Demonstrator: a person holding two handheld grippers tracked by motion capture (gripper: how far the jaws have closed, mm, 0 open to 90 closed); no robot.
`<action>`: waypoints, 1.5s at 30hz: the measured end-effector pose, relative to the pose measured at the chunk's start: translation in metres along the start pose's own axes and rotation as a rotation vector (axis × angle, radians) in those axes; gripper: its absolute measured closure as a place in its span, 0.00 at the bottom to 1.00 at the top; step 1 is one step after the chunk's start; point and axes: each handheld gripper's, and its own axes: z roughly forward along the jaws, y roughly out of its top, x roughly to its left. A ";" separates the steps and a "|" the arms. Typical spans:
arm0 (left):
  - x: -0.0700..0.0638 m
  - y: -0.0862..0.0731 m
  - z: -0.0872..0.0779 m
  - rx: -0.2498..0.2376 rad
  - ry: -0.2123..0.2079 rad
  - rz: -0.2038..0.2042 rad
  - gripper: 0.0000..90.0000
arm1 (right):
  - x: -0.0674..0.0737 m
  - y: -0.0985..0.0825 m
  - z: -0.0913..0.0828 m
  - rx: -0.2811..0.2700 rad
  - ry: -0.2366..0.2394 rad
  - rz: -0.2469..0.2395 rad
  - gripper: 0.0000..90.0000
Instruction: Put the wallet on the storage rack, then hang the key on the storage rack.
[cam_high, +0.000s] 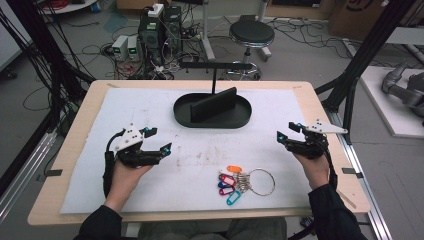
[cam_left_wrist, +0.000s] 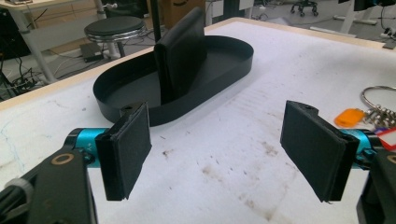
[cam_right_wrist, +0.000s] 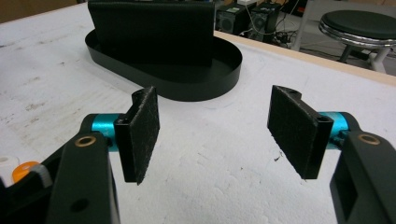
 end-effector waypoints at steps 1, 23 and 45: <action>-0.001 -0.002 -0.002 0.000 0.001 0.000 0.27 | 0.000 0.000 0.000 0.000 0.002 -0.001 0.39; -0.002 -0.017 -0.009 0.017 0.028 -0.004 0.27 | -0.008 0.000 0.002 -0.011 -0.021 0.024 0.38; 0.012 -0.014 0.012 0.037 0.050 0.003 0.27 | 0.007 -0.016 -0.022 0.058 0.042 0.000 0.47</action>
